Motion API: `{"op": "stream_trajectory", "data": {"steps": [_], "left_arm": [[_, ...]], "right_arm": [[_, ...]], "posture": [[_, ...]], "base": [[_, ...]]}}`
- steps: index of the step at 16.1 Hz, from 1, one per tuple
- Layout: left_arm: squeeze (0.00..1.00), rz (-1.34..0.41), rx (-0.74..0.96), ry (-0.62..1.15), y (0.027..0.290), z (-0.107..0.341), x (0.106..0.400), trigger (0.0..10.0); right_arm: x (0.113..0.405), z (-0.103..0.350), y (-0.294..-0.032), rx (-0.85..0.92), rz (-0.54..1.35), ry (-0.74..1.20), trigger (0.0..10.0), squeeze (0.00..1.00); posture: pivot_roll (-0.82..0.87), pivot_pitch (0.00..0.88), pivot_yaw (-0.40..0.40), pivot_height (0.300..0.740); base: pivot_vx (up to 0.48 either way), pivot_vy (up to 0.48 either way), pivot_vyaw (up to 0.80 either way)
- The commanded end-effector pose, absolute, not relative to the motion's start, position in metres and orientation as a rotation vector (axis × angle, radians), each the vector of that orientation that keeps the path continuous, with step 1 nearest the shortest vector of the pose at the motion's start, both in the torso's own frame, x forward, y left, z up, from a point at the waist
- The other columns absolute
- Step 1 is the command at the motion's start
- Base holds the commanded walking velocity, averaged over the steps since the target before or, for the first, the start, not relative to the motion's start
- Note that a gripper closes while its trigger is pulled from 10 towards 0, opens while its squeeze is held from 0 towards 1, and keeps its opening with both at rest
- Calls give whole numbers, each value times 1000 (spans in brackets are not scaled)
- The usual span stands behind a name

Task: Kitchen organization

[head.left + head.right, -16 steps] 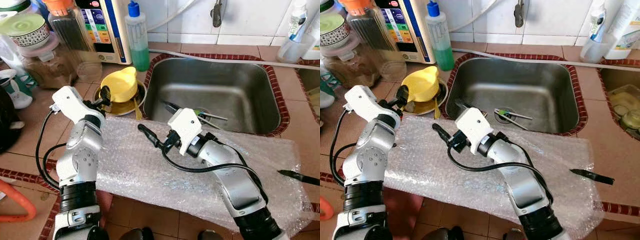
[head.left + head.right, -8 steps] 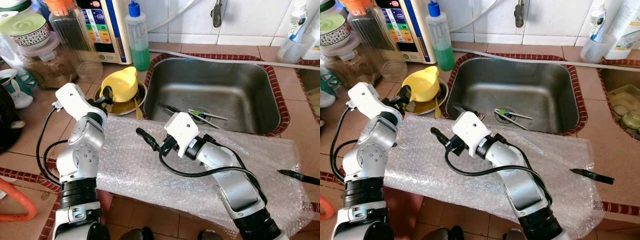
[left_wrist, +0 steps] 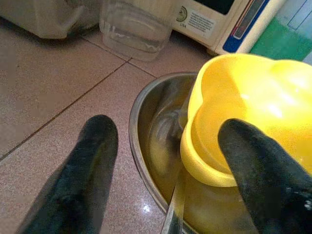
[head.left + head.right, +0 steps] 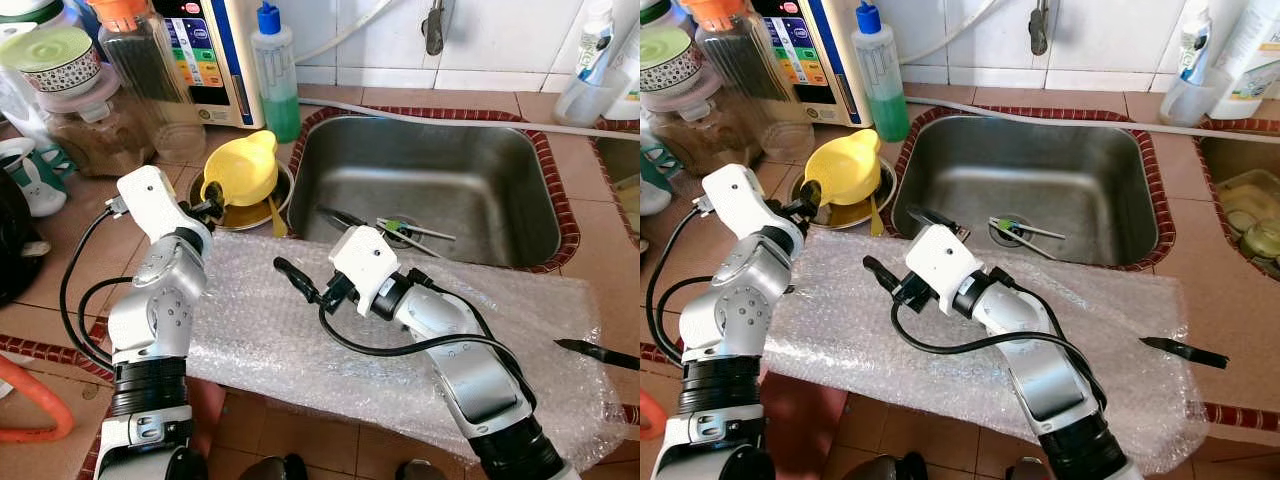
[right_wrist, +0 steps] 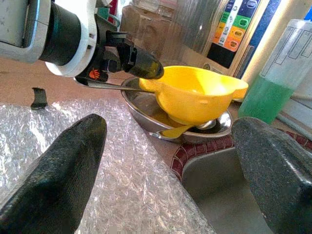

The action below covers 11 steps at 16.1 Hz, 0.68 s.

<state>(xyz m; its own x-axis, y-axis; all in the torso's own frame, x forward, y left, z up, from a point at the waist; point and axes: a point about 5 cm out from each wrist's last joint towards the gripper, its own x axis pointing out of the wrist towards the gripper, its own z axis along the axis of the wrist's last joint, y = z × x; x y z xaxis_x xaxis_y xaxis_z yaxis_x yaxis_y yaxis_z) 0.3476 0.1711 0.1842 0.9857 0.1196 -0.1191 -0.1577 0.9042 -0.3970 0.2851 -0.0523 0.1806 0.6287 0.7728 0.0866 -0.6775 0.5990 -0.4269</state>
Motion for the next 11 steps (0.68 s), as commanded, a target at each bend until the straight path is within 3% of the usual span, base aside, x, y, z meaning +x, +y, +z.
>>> {"op": "stream_trajectory", "data": {"steps": [1,2,3,4,5,11], "left_arm": [[0,146,-398,107,172,183,345,4824],[0,143,-393,109,172,183,345,4471],[0,146,-392,111,172,182,345,3490],[0,149,-386,111,173,182,345,392],[0,147,-383,111,174,183,345,0],[0,168,-366,111,179,183,344,0]], "right_arm": [[281,183,-48,-383,879,-302,10000,0],[281,183,-48,-386,879,-303,10000,0],[282,184,-48,-389,877,-304,10000,0],[282,184,-48,-392,876,-304,10000,0],[282,184,-48,-395,877,-304,10000,0],[282,184,-49,-395,881,-314,10000,0]], "posture": [[-178,156,117,740],[-178,156,117,740],[-180,157,117,740],[-180,157,117,740],[-180,157,117,740],[-182,159,114,740]], "base": [[0,0,0],[0,0,0],[0,0,0],[0,0,0],[0,0,0],[0,0,0]]}}
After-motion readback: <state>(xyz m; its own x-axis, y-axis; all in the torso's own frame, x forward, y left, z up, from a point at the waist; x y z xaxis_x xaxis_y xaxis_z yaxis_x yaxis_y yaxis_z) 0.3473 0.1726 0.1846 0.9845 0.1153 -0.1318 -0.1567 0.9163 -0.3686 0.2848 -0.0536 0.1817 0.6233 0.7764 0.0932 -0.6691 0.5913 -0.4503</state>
